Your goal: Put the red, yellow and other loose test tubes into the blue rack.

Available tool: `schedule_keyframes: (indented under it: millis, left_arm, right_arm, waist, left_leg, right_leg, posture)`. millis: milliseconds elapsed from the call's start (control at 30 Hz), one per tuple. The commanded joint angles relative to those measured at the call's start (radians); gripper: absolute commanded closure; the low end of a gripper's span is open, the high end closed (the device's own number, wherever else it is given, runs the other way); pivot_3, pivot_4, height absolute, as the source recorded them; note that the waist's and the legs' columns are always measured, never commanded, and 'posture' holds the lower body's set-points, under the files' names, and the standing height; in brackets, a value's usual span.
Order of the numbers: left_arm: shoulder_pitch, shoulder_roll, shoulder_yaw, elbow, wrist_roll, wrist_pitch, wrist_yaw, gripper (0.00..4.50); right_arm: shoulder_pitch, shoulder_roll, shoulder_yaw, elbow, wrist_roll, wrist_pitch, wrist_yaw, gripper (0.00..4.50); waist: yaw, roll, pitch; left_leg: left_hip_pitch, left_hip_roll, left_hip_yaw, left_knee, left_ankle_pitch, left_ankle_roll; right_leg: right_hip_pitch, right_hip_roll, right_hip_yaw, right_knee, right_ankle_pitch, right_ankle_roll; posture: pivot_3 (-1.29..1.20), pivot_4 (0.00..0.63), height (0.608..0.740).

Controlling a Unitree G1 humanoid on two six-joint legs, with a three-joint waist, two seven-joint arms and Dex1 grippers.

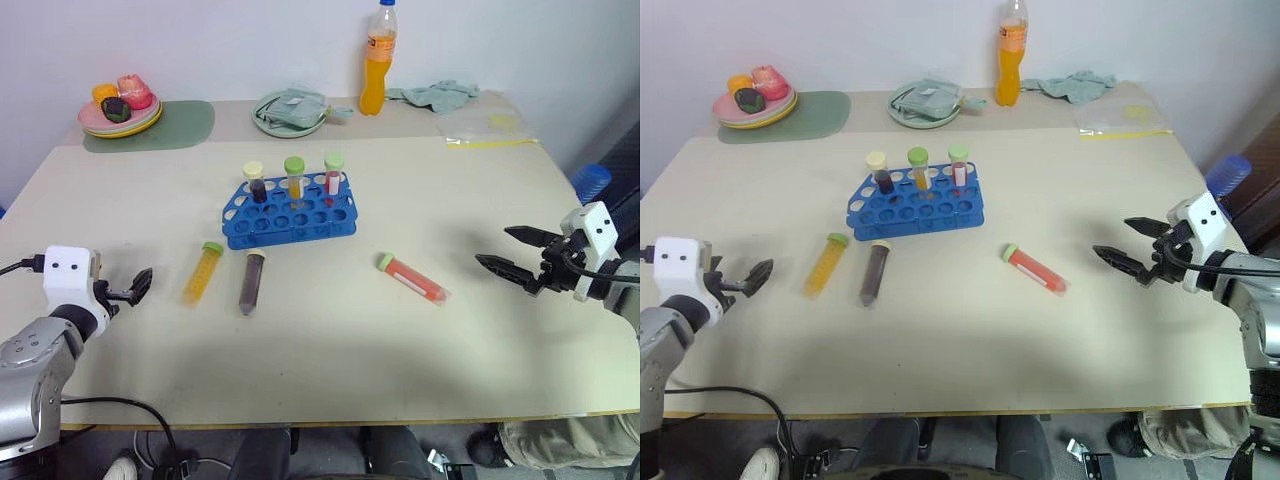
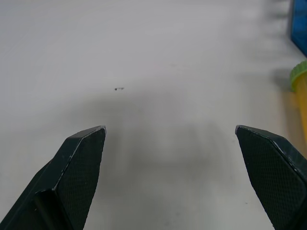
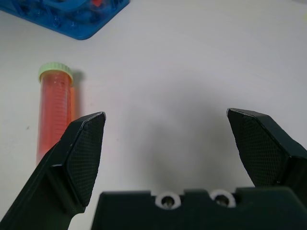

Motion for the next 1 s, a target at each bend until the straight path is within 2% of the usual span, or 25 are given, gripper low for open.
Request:
schedule_keyframes:
  millis: [33, 300, 467, 633, 800, 867, 1000]
  left_arm:
    - [-0.003, -0.002, 0.023, -0.030, 0.002, -0.012, 0.011, 0.02]
    - [-0.020, -0.016, 0.034, -0.035, -0.007, -0.036, 0.016, 0.02]
    - [-0.049, -0.051, 0.017, -0.084, -0.079, -0.078, -0.034, 0.02]
    - [-0.091, -0.053, -0.099, -0.138, -0.151, -0.057, -0.126, 0.02]
    - [-0.094, 0.017, -0.248, -0.148, -0.160, -0.099, -0.305, 0.02]
    - [-0.102, 0.041, -0.339, -0.138, -0.121, -0.140, -0.367, 0.02]
    - [-0.135, 0.015, -0.435, -0.105, -0.104, -0.176, -0.401, 0.02]
  right_arm:
    - [-0.013, 0.002, 0.003, -0.018, -0.002, -0.008, -0.008, 0.00]
    - [-0.031, 0.010, 0.020, -0.057, -0.004, 0.029, -0.060, 0.00]
    - [-0.054, 0.052, 0.064, -0.135, -0.005, 0.084, -0.121, 0.00]
    - [-0.057, 0.032, 0.105, -0.276, -0.018, 0.169, -0.161, 0.00]
    - [-0.129, 0.003, 0.196, -0.481, 0.054, 0.448, -0.207, 0.00]
    - [-0.242, 0.027, 0.268, -0.509, 0.084, 0.674, -0.266, 0.00]
    - [-0.387, 0.058, 0.388, -0.525, 0.085, 0.896, -0.335, 0.00]
  waist:
    - [-0.001, 0.000, 0.000]
    - [-0.001, 0.000, 0.000]
    - [-0.002, 0.000, 0.000]
    - [0.002, 0.000, 0.000]
    - [-0.006, 0.001, 0.000]
    - [-0.012, 0.001, 0.000]
    - [-0.001, 0.001, 0.000]
  left_leg:
    - [0.000, 0.000, 0.000, 0.000, 0.000, 0.000]
    - [0.000, 0.000, 0.000, 0.000, 0.000, 0.000]
    - [0.000, 0.000, 0.000, 0.001, 0.000, 0.000]
    - [0.000, 0.000, 0.000, 0.001, 0.000, 0.000]
    - [0.000, -0.001, 0.000, 0.001, 0.000, 0.000]
    - [0.000, 0.001, 0.000, 0.001, 0.000, 0.000]
    - [0.001, 0.001, 0.000, 0.002, 0.000, 0.000]
  right_leg:
    - [0.000, 0.000, 0.000, 0.000, 0.000, 0.000]
    - [0.000, 0.000, 0.000, 0.000, 0.000, 0.000]
    - [0.000, 0.000, 0.000, 0.001, 0.000, 0.000]
    - [0.000, 0.000, 0.000, 0.001, 0.000, 0.000]
    - [0.000, 0.000, 0.000, 0.002, 0.000, 0.000]
    - [-0.001, 0.001, 0.000, 0.002, 0.000, 0.000]
    - [0.000, 0.001, 0.000, 0.002, 0.001, -0.001]
  posture:
    - [0.00, 0.150, 0.740]
    - [0.00, 0.150, 0.740]
    - [0.00, 0.150, 0.740]
    - [0.00, 0.150, 0.740]
    - [0.00, 0.150, 0.740]
    - [0.00, 0.150, 0.740]
    - [0.00, 0.150, 0.740]
